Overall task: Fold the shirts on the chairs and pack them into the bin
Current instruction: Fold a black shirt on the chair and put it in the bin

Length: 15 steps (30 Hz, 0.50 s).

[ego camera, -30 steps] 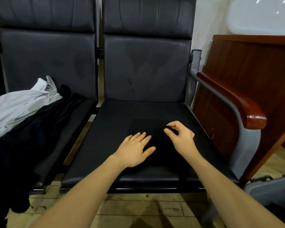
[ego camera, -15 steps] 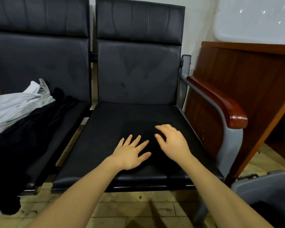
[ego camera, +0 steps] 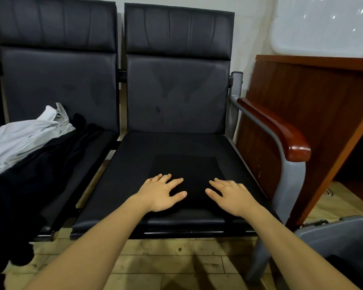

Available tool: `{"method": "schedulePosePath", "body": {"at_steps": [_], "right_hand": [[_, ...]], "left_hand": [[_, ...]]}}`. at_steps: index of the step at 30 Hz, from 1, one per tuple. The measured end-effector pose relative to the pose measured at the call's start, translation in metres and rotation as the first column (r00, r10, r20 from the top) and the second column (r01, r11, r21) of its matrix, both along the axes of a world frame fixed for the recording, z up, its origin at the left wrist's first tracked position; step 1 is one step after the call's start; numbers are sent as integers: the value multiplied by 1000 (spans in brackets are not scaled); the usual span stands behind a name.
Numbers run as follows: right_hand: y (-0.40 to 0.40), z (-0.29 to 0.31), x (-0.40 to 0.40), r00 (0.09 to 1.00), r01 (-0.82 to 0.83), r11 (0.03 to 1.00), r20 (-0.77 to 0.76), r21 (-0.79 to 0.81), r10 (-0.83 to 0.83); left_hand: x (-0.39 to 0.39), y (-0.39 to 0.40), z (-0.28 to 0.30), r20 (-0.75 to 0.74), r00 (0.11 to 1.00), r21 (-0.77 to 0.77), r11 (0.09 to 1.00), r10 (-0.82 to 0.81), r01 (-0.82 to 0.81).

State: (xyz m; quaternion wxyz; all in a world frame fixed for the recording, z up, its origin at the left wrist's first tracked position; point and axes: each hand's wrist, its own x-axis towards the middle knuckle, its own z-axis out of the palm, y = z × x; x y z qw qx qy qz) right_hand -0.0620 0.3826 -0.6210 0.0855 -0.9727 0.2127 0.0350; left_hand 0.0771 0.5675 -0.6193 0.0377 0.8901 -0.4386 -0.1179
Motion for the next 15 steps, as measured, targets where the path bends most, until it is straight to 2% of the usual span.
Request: {"method": "schedulePosePath", "body": {"at_steps": [2, 4, 6, 8, 10, 12, 15], "right_hand": [[2, 7, -1, 997, -2, 1000, 80, -16, 4], [4, 14, -1, 978, 50, 989, 195, 140, -77], [4, 17, 2, 937, 98, 948, 292, 302, -190], [-1, 13, 6, 892, 136, 939, 373, 316, -254], [-8, 8, 10, 882, 208, 937, 361, 280, -304], [-13, 2, 15, 914, 279, 934, 237, 222, -329], [-13, -3, 24, 949, 252, 954, 152, 163, -277]], "left_hand": [[0, 2, 7, 44, 999, -39, 999, -9, 11], [0, 2, 14, 84, 996, -123, 992, 25, -14], [2, 0, 16, 75, 989, -272, 957, 131, -106], [5, -2, 12, 91, 960, -347, 912, 264, -218], [11, -1, 5, 89, 916, -296, 888, 392, -352], [16, 0, 0, 53, 885, -215, 871, 463, -442], [23, -3, -8, 62, 900, -224, 885, 432, -409]]}}
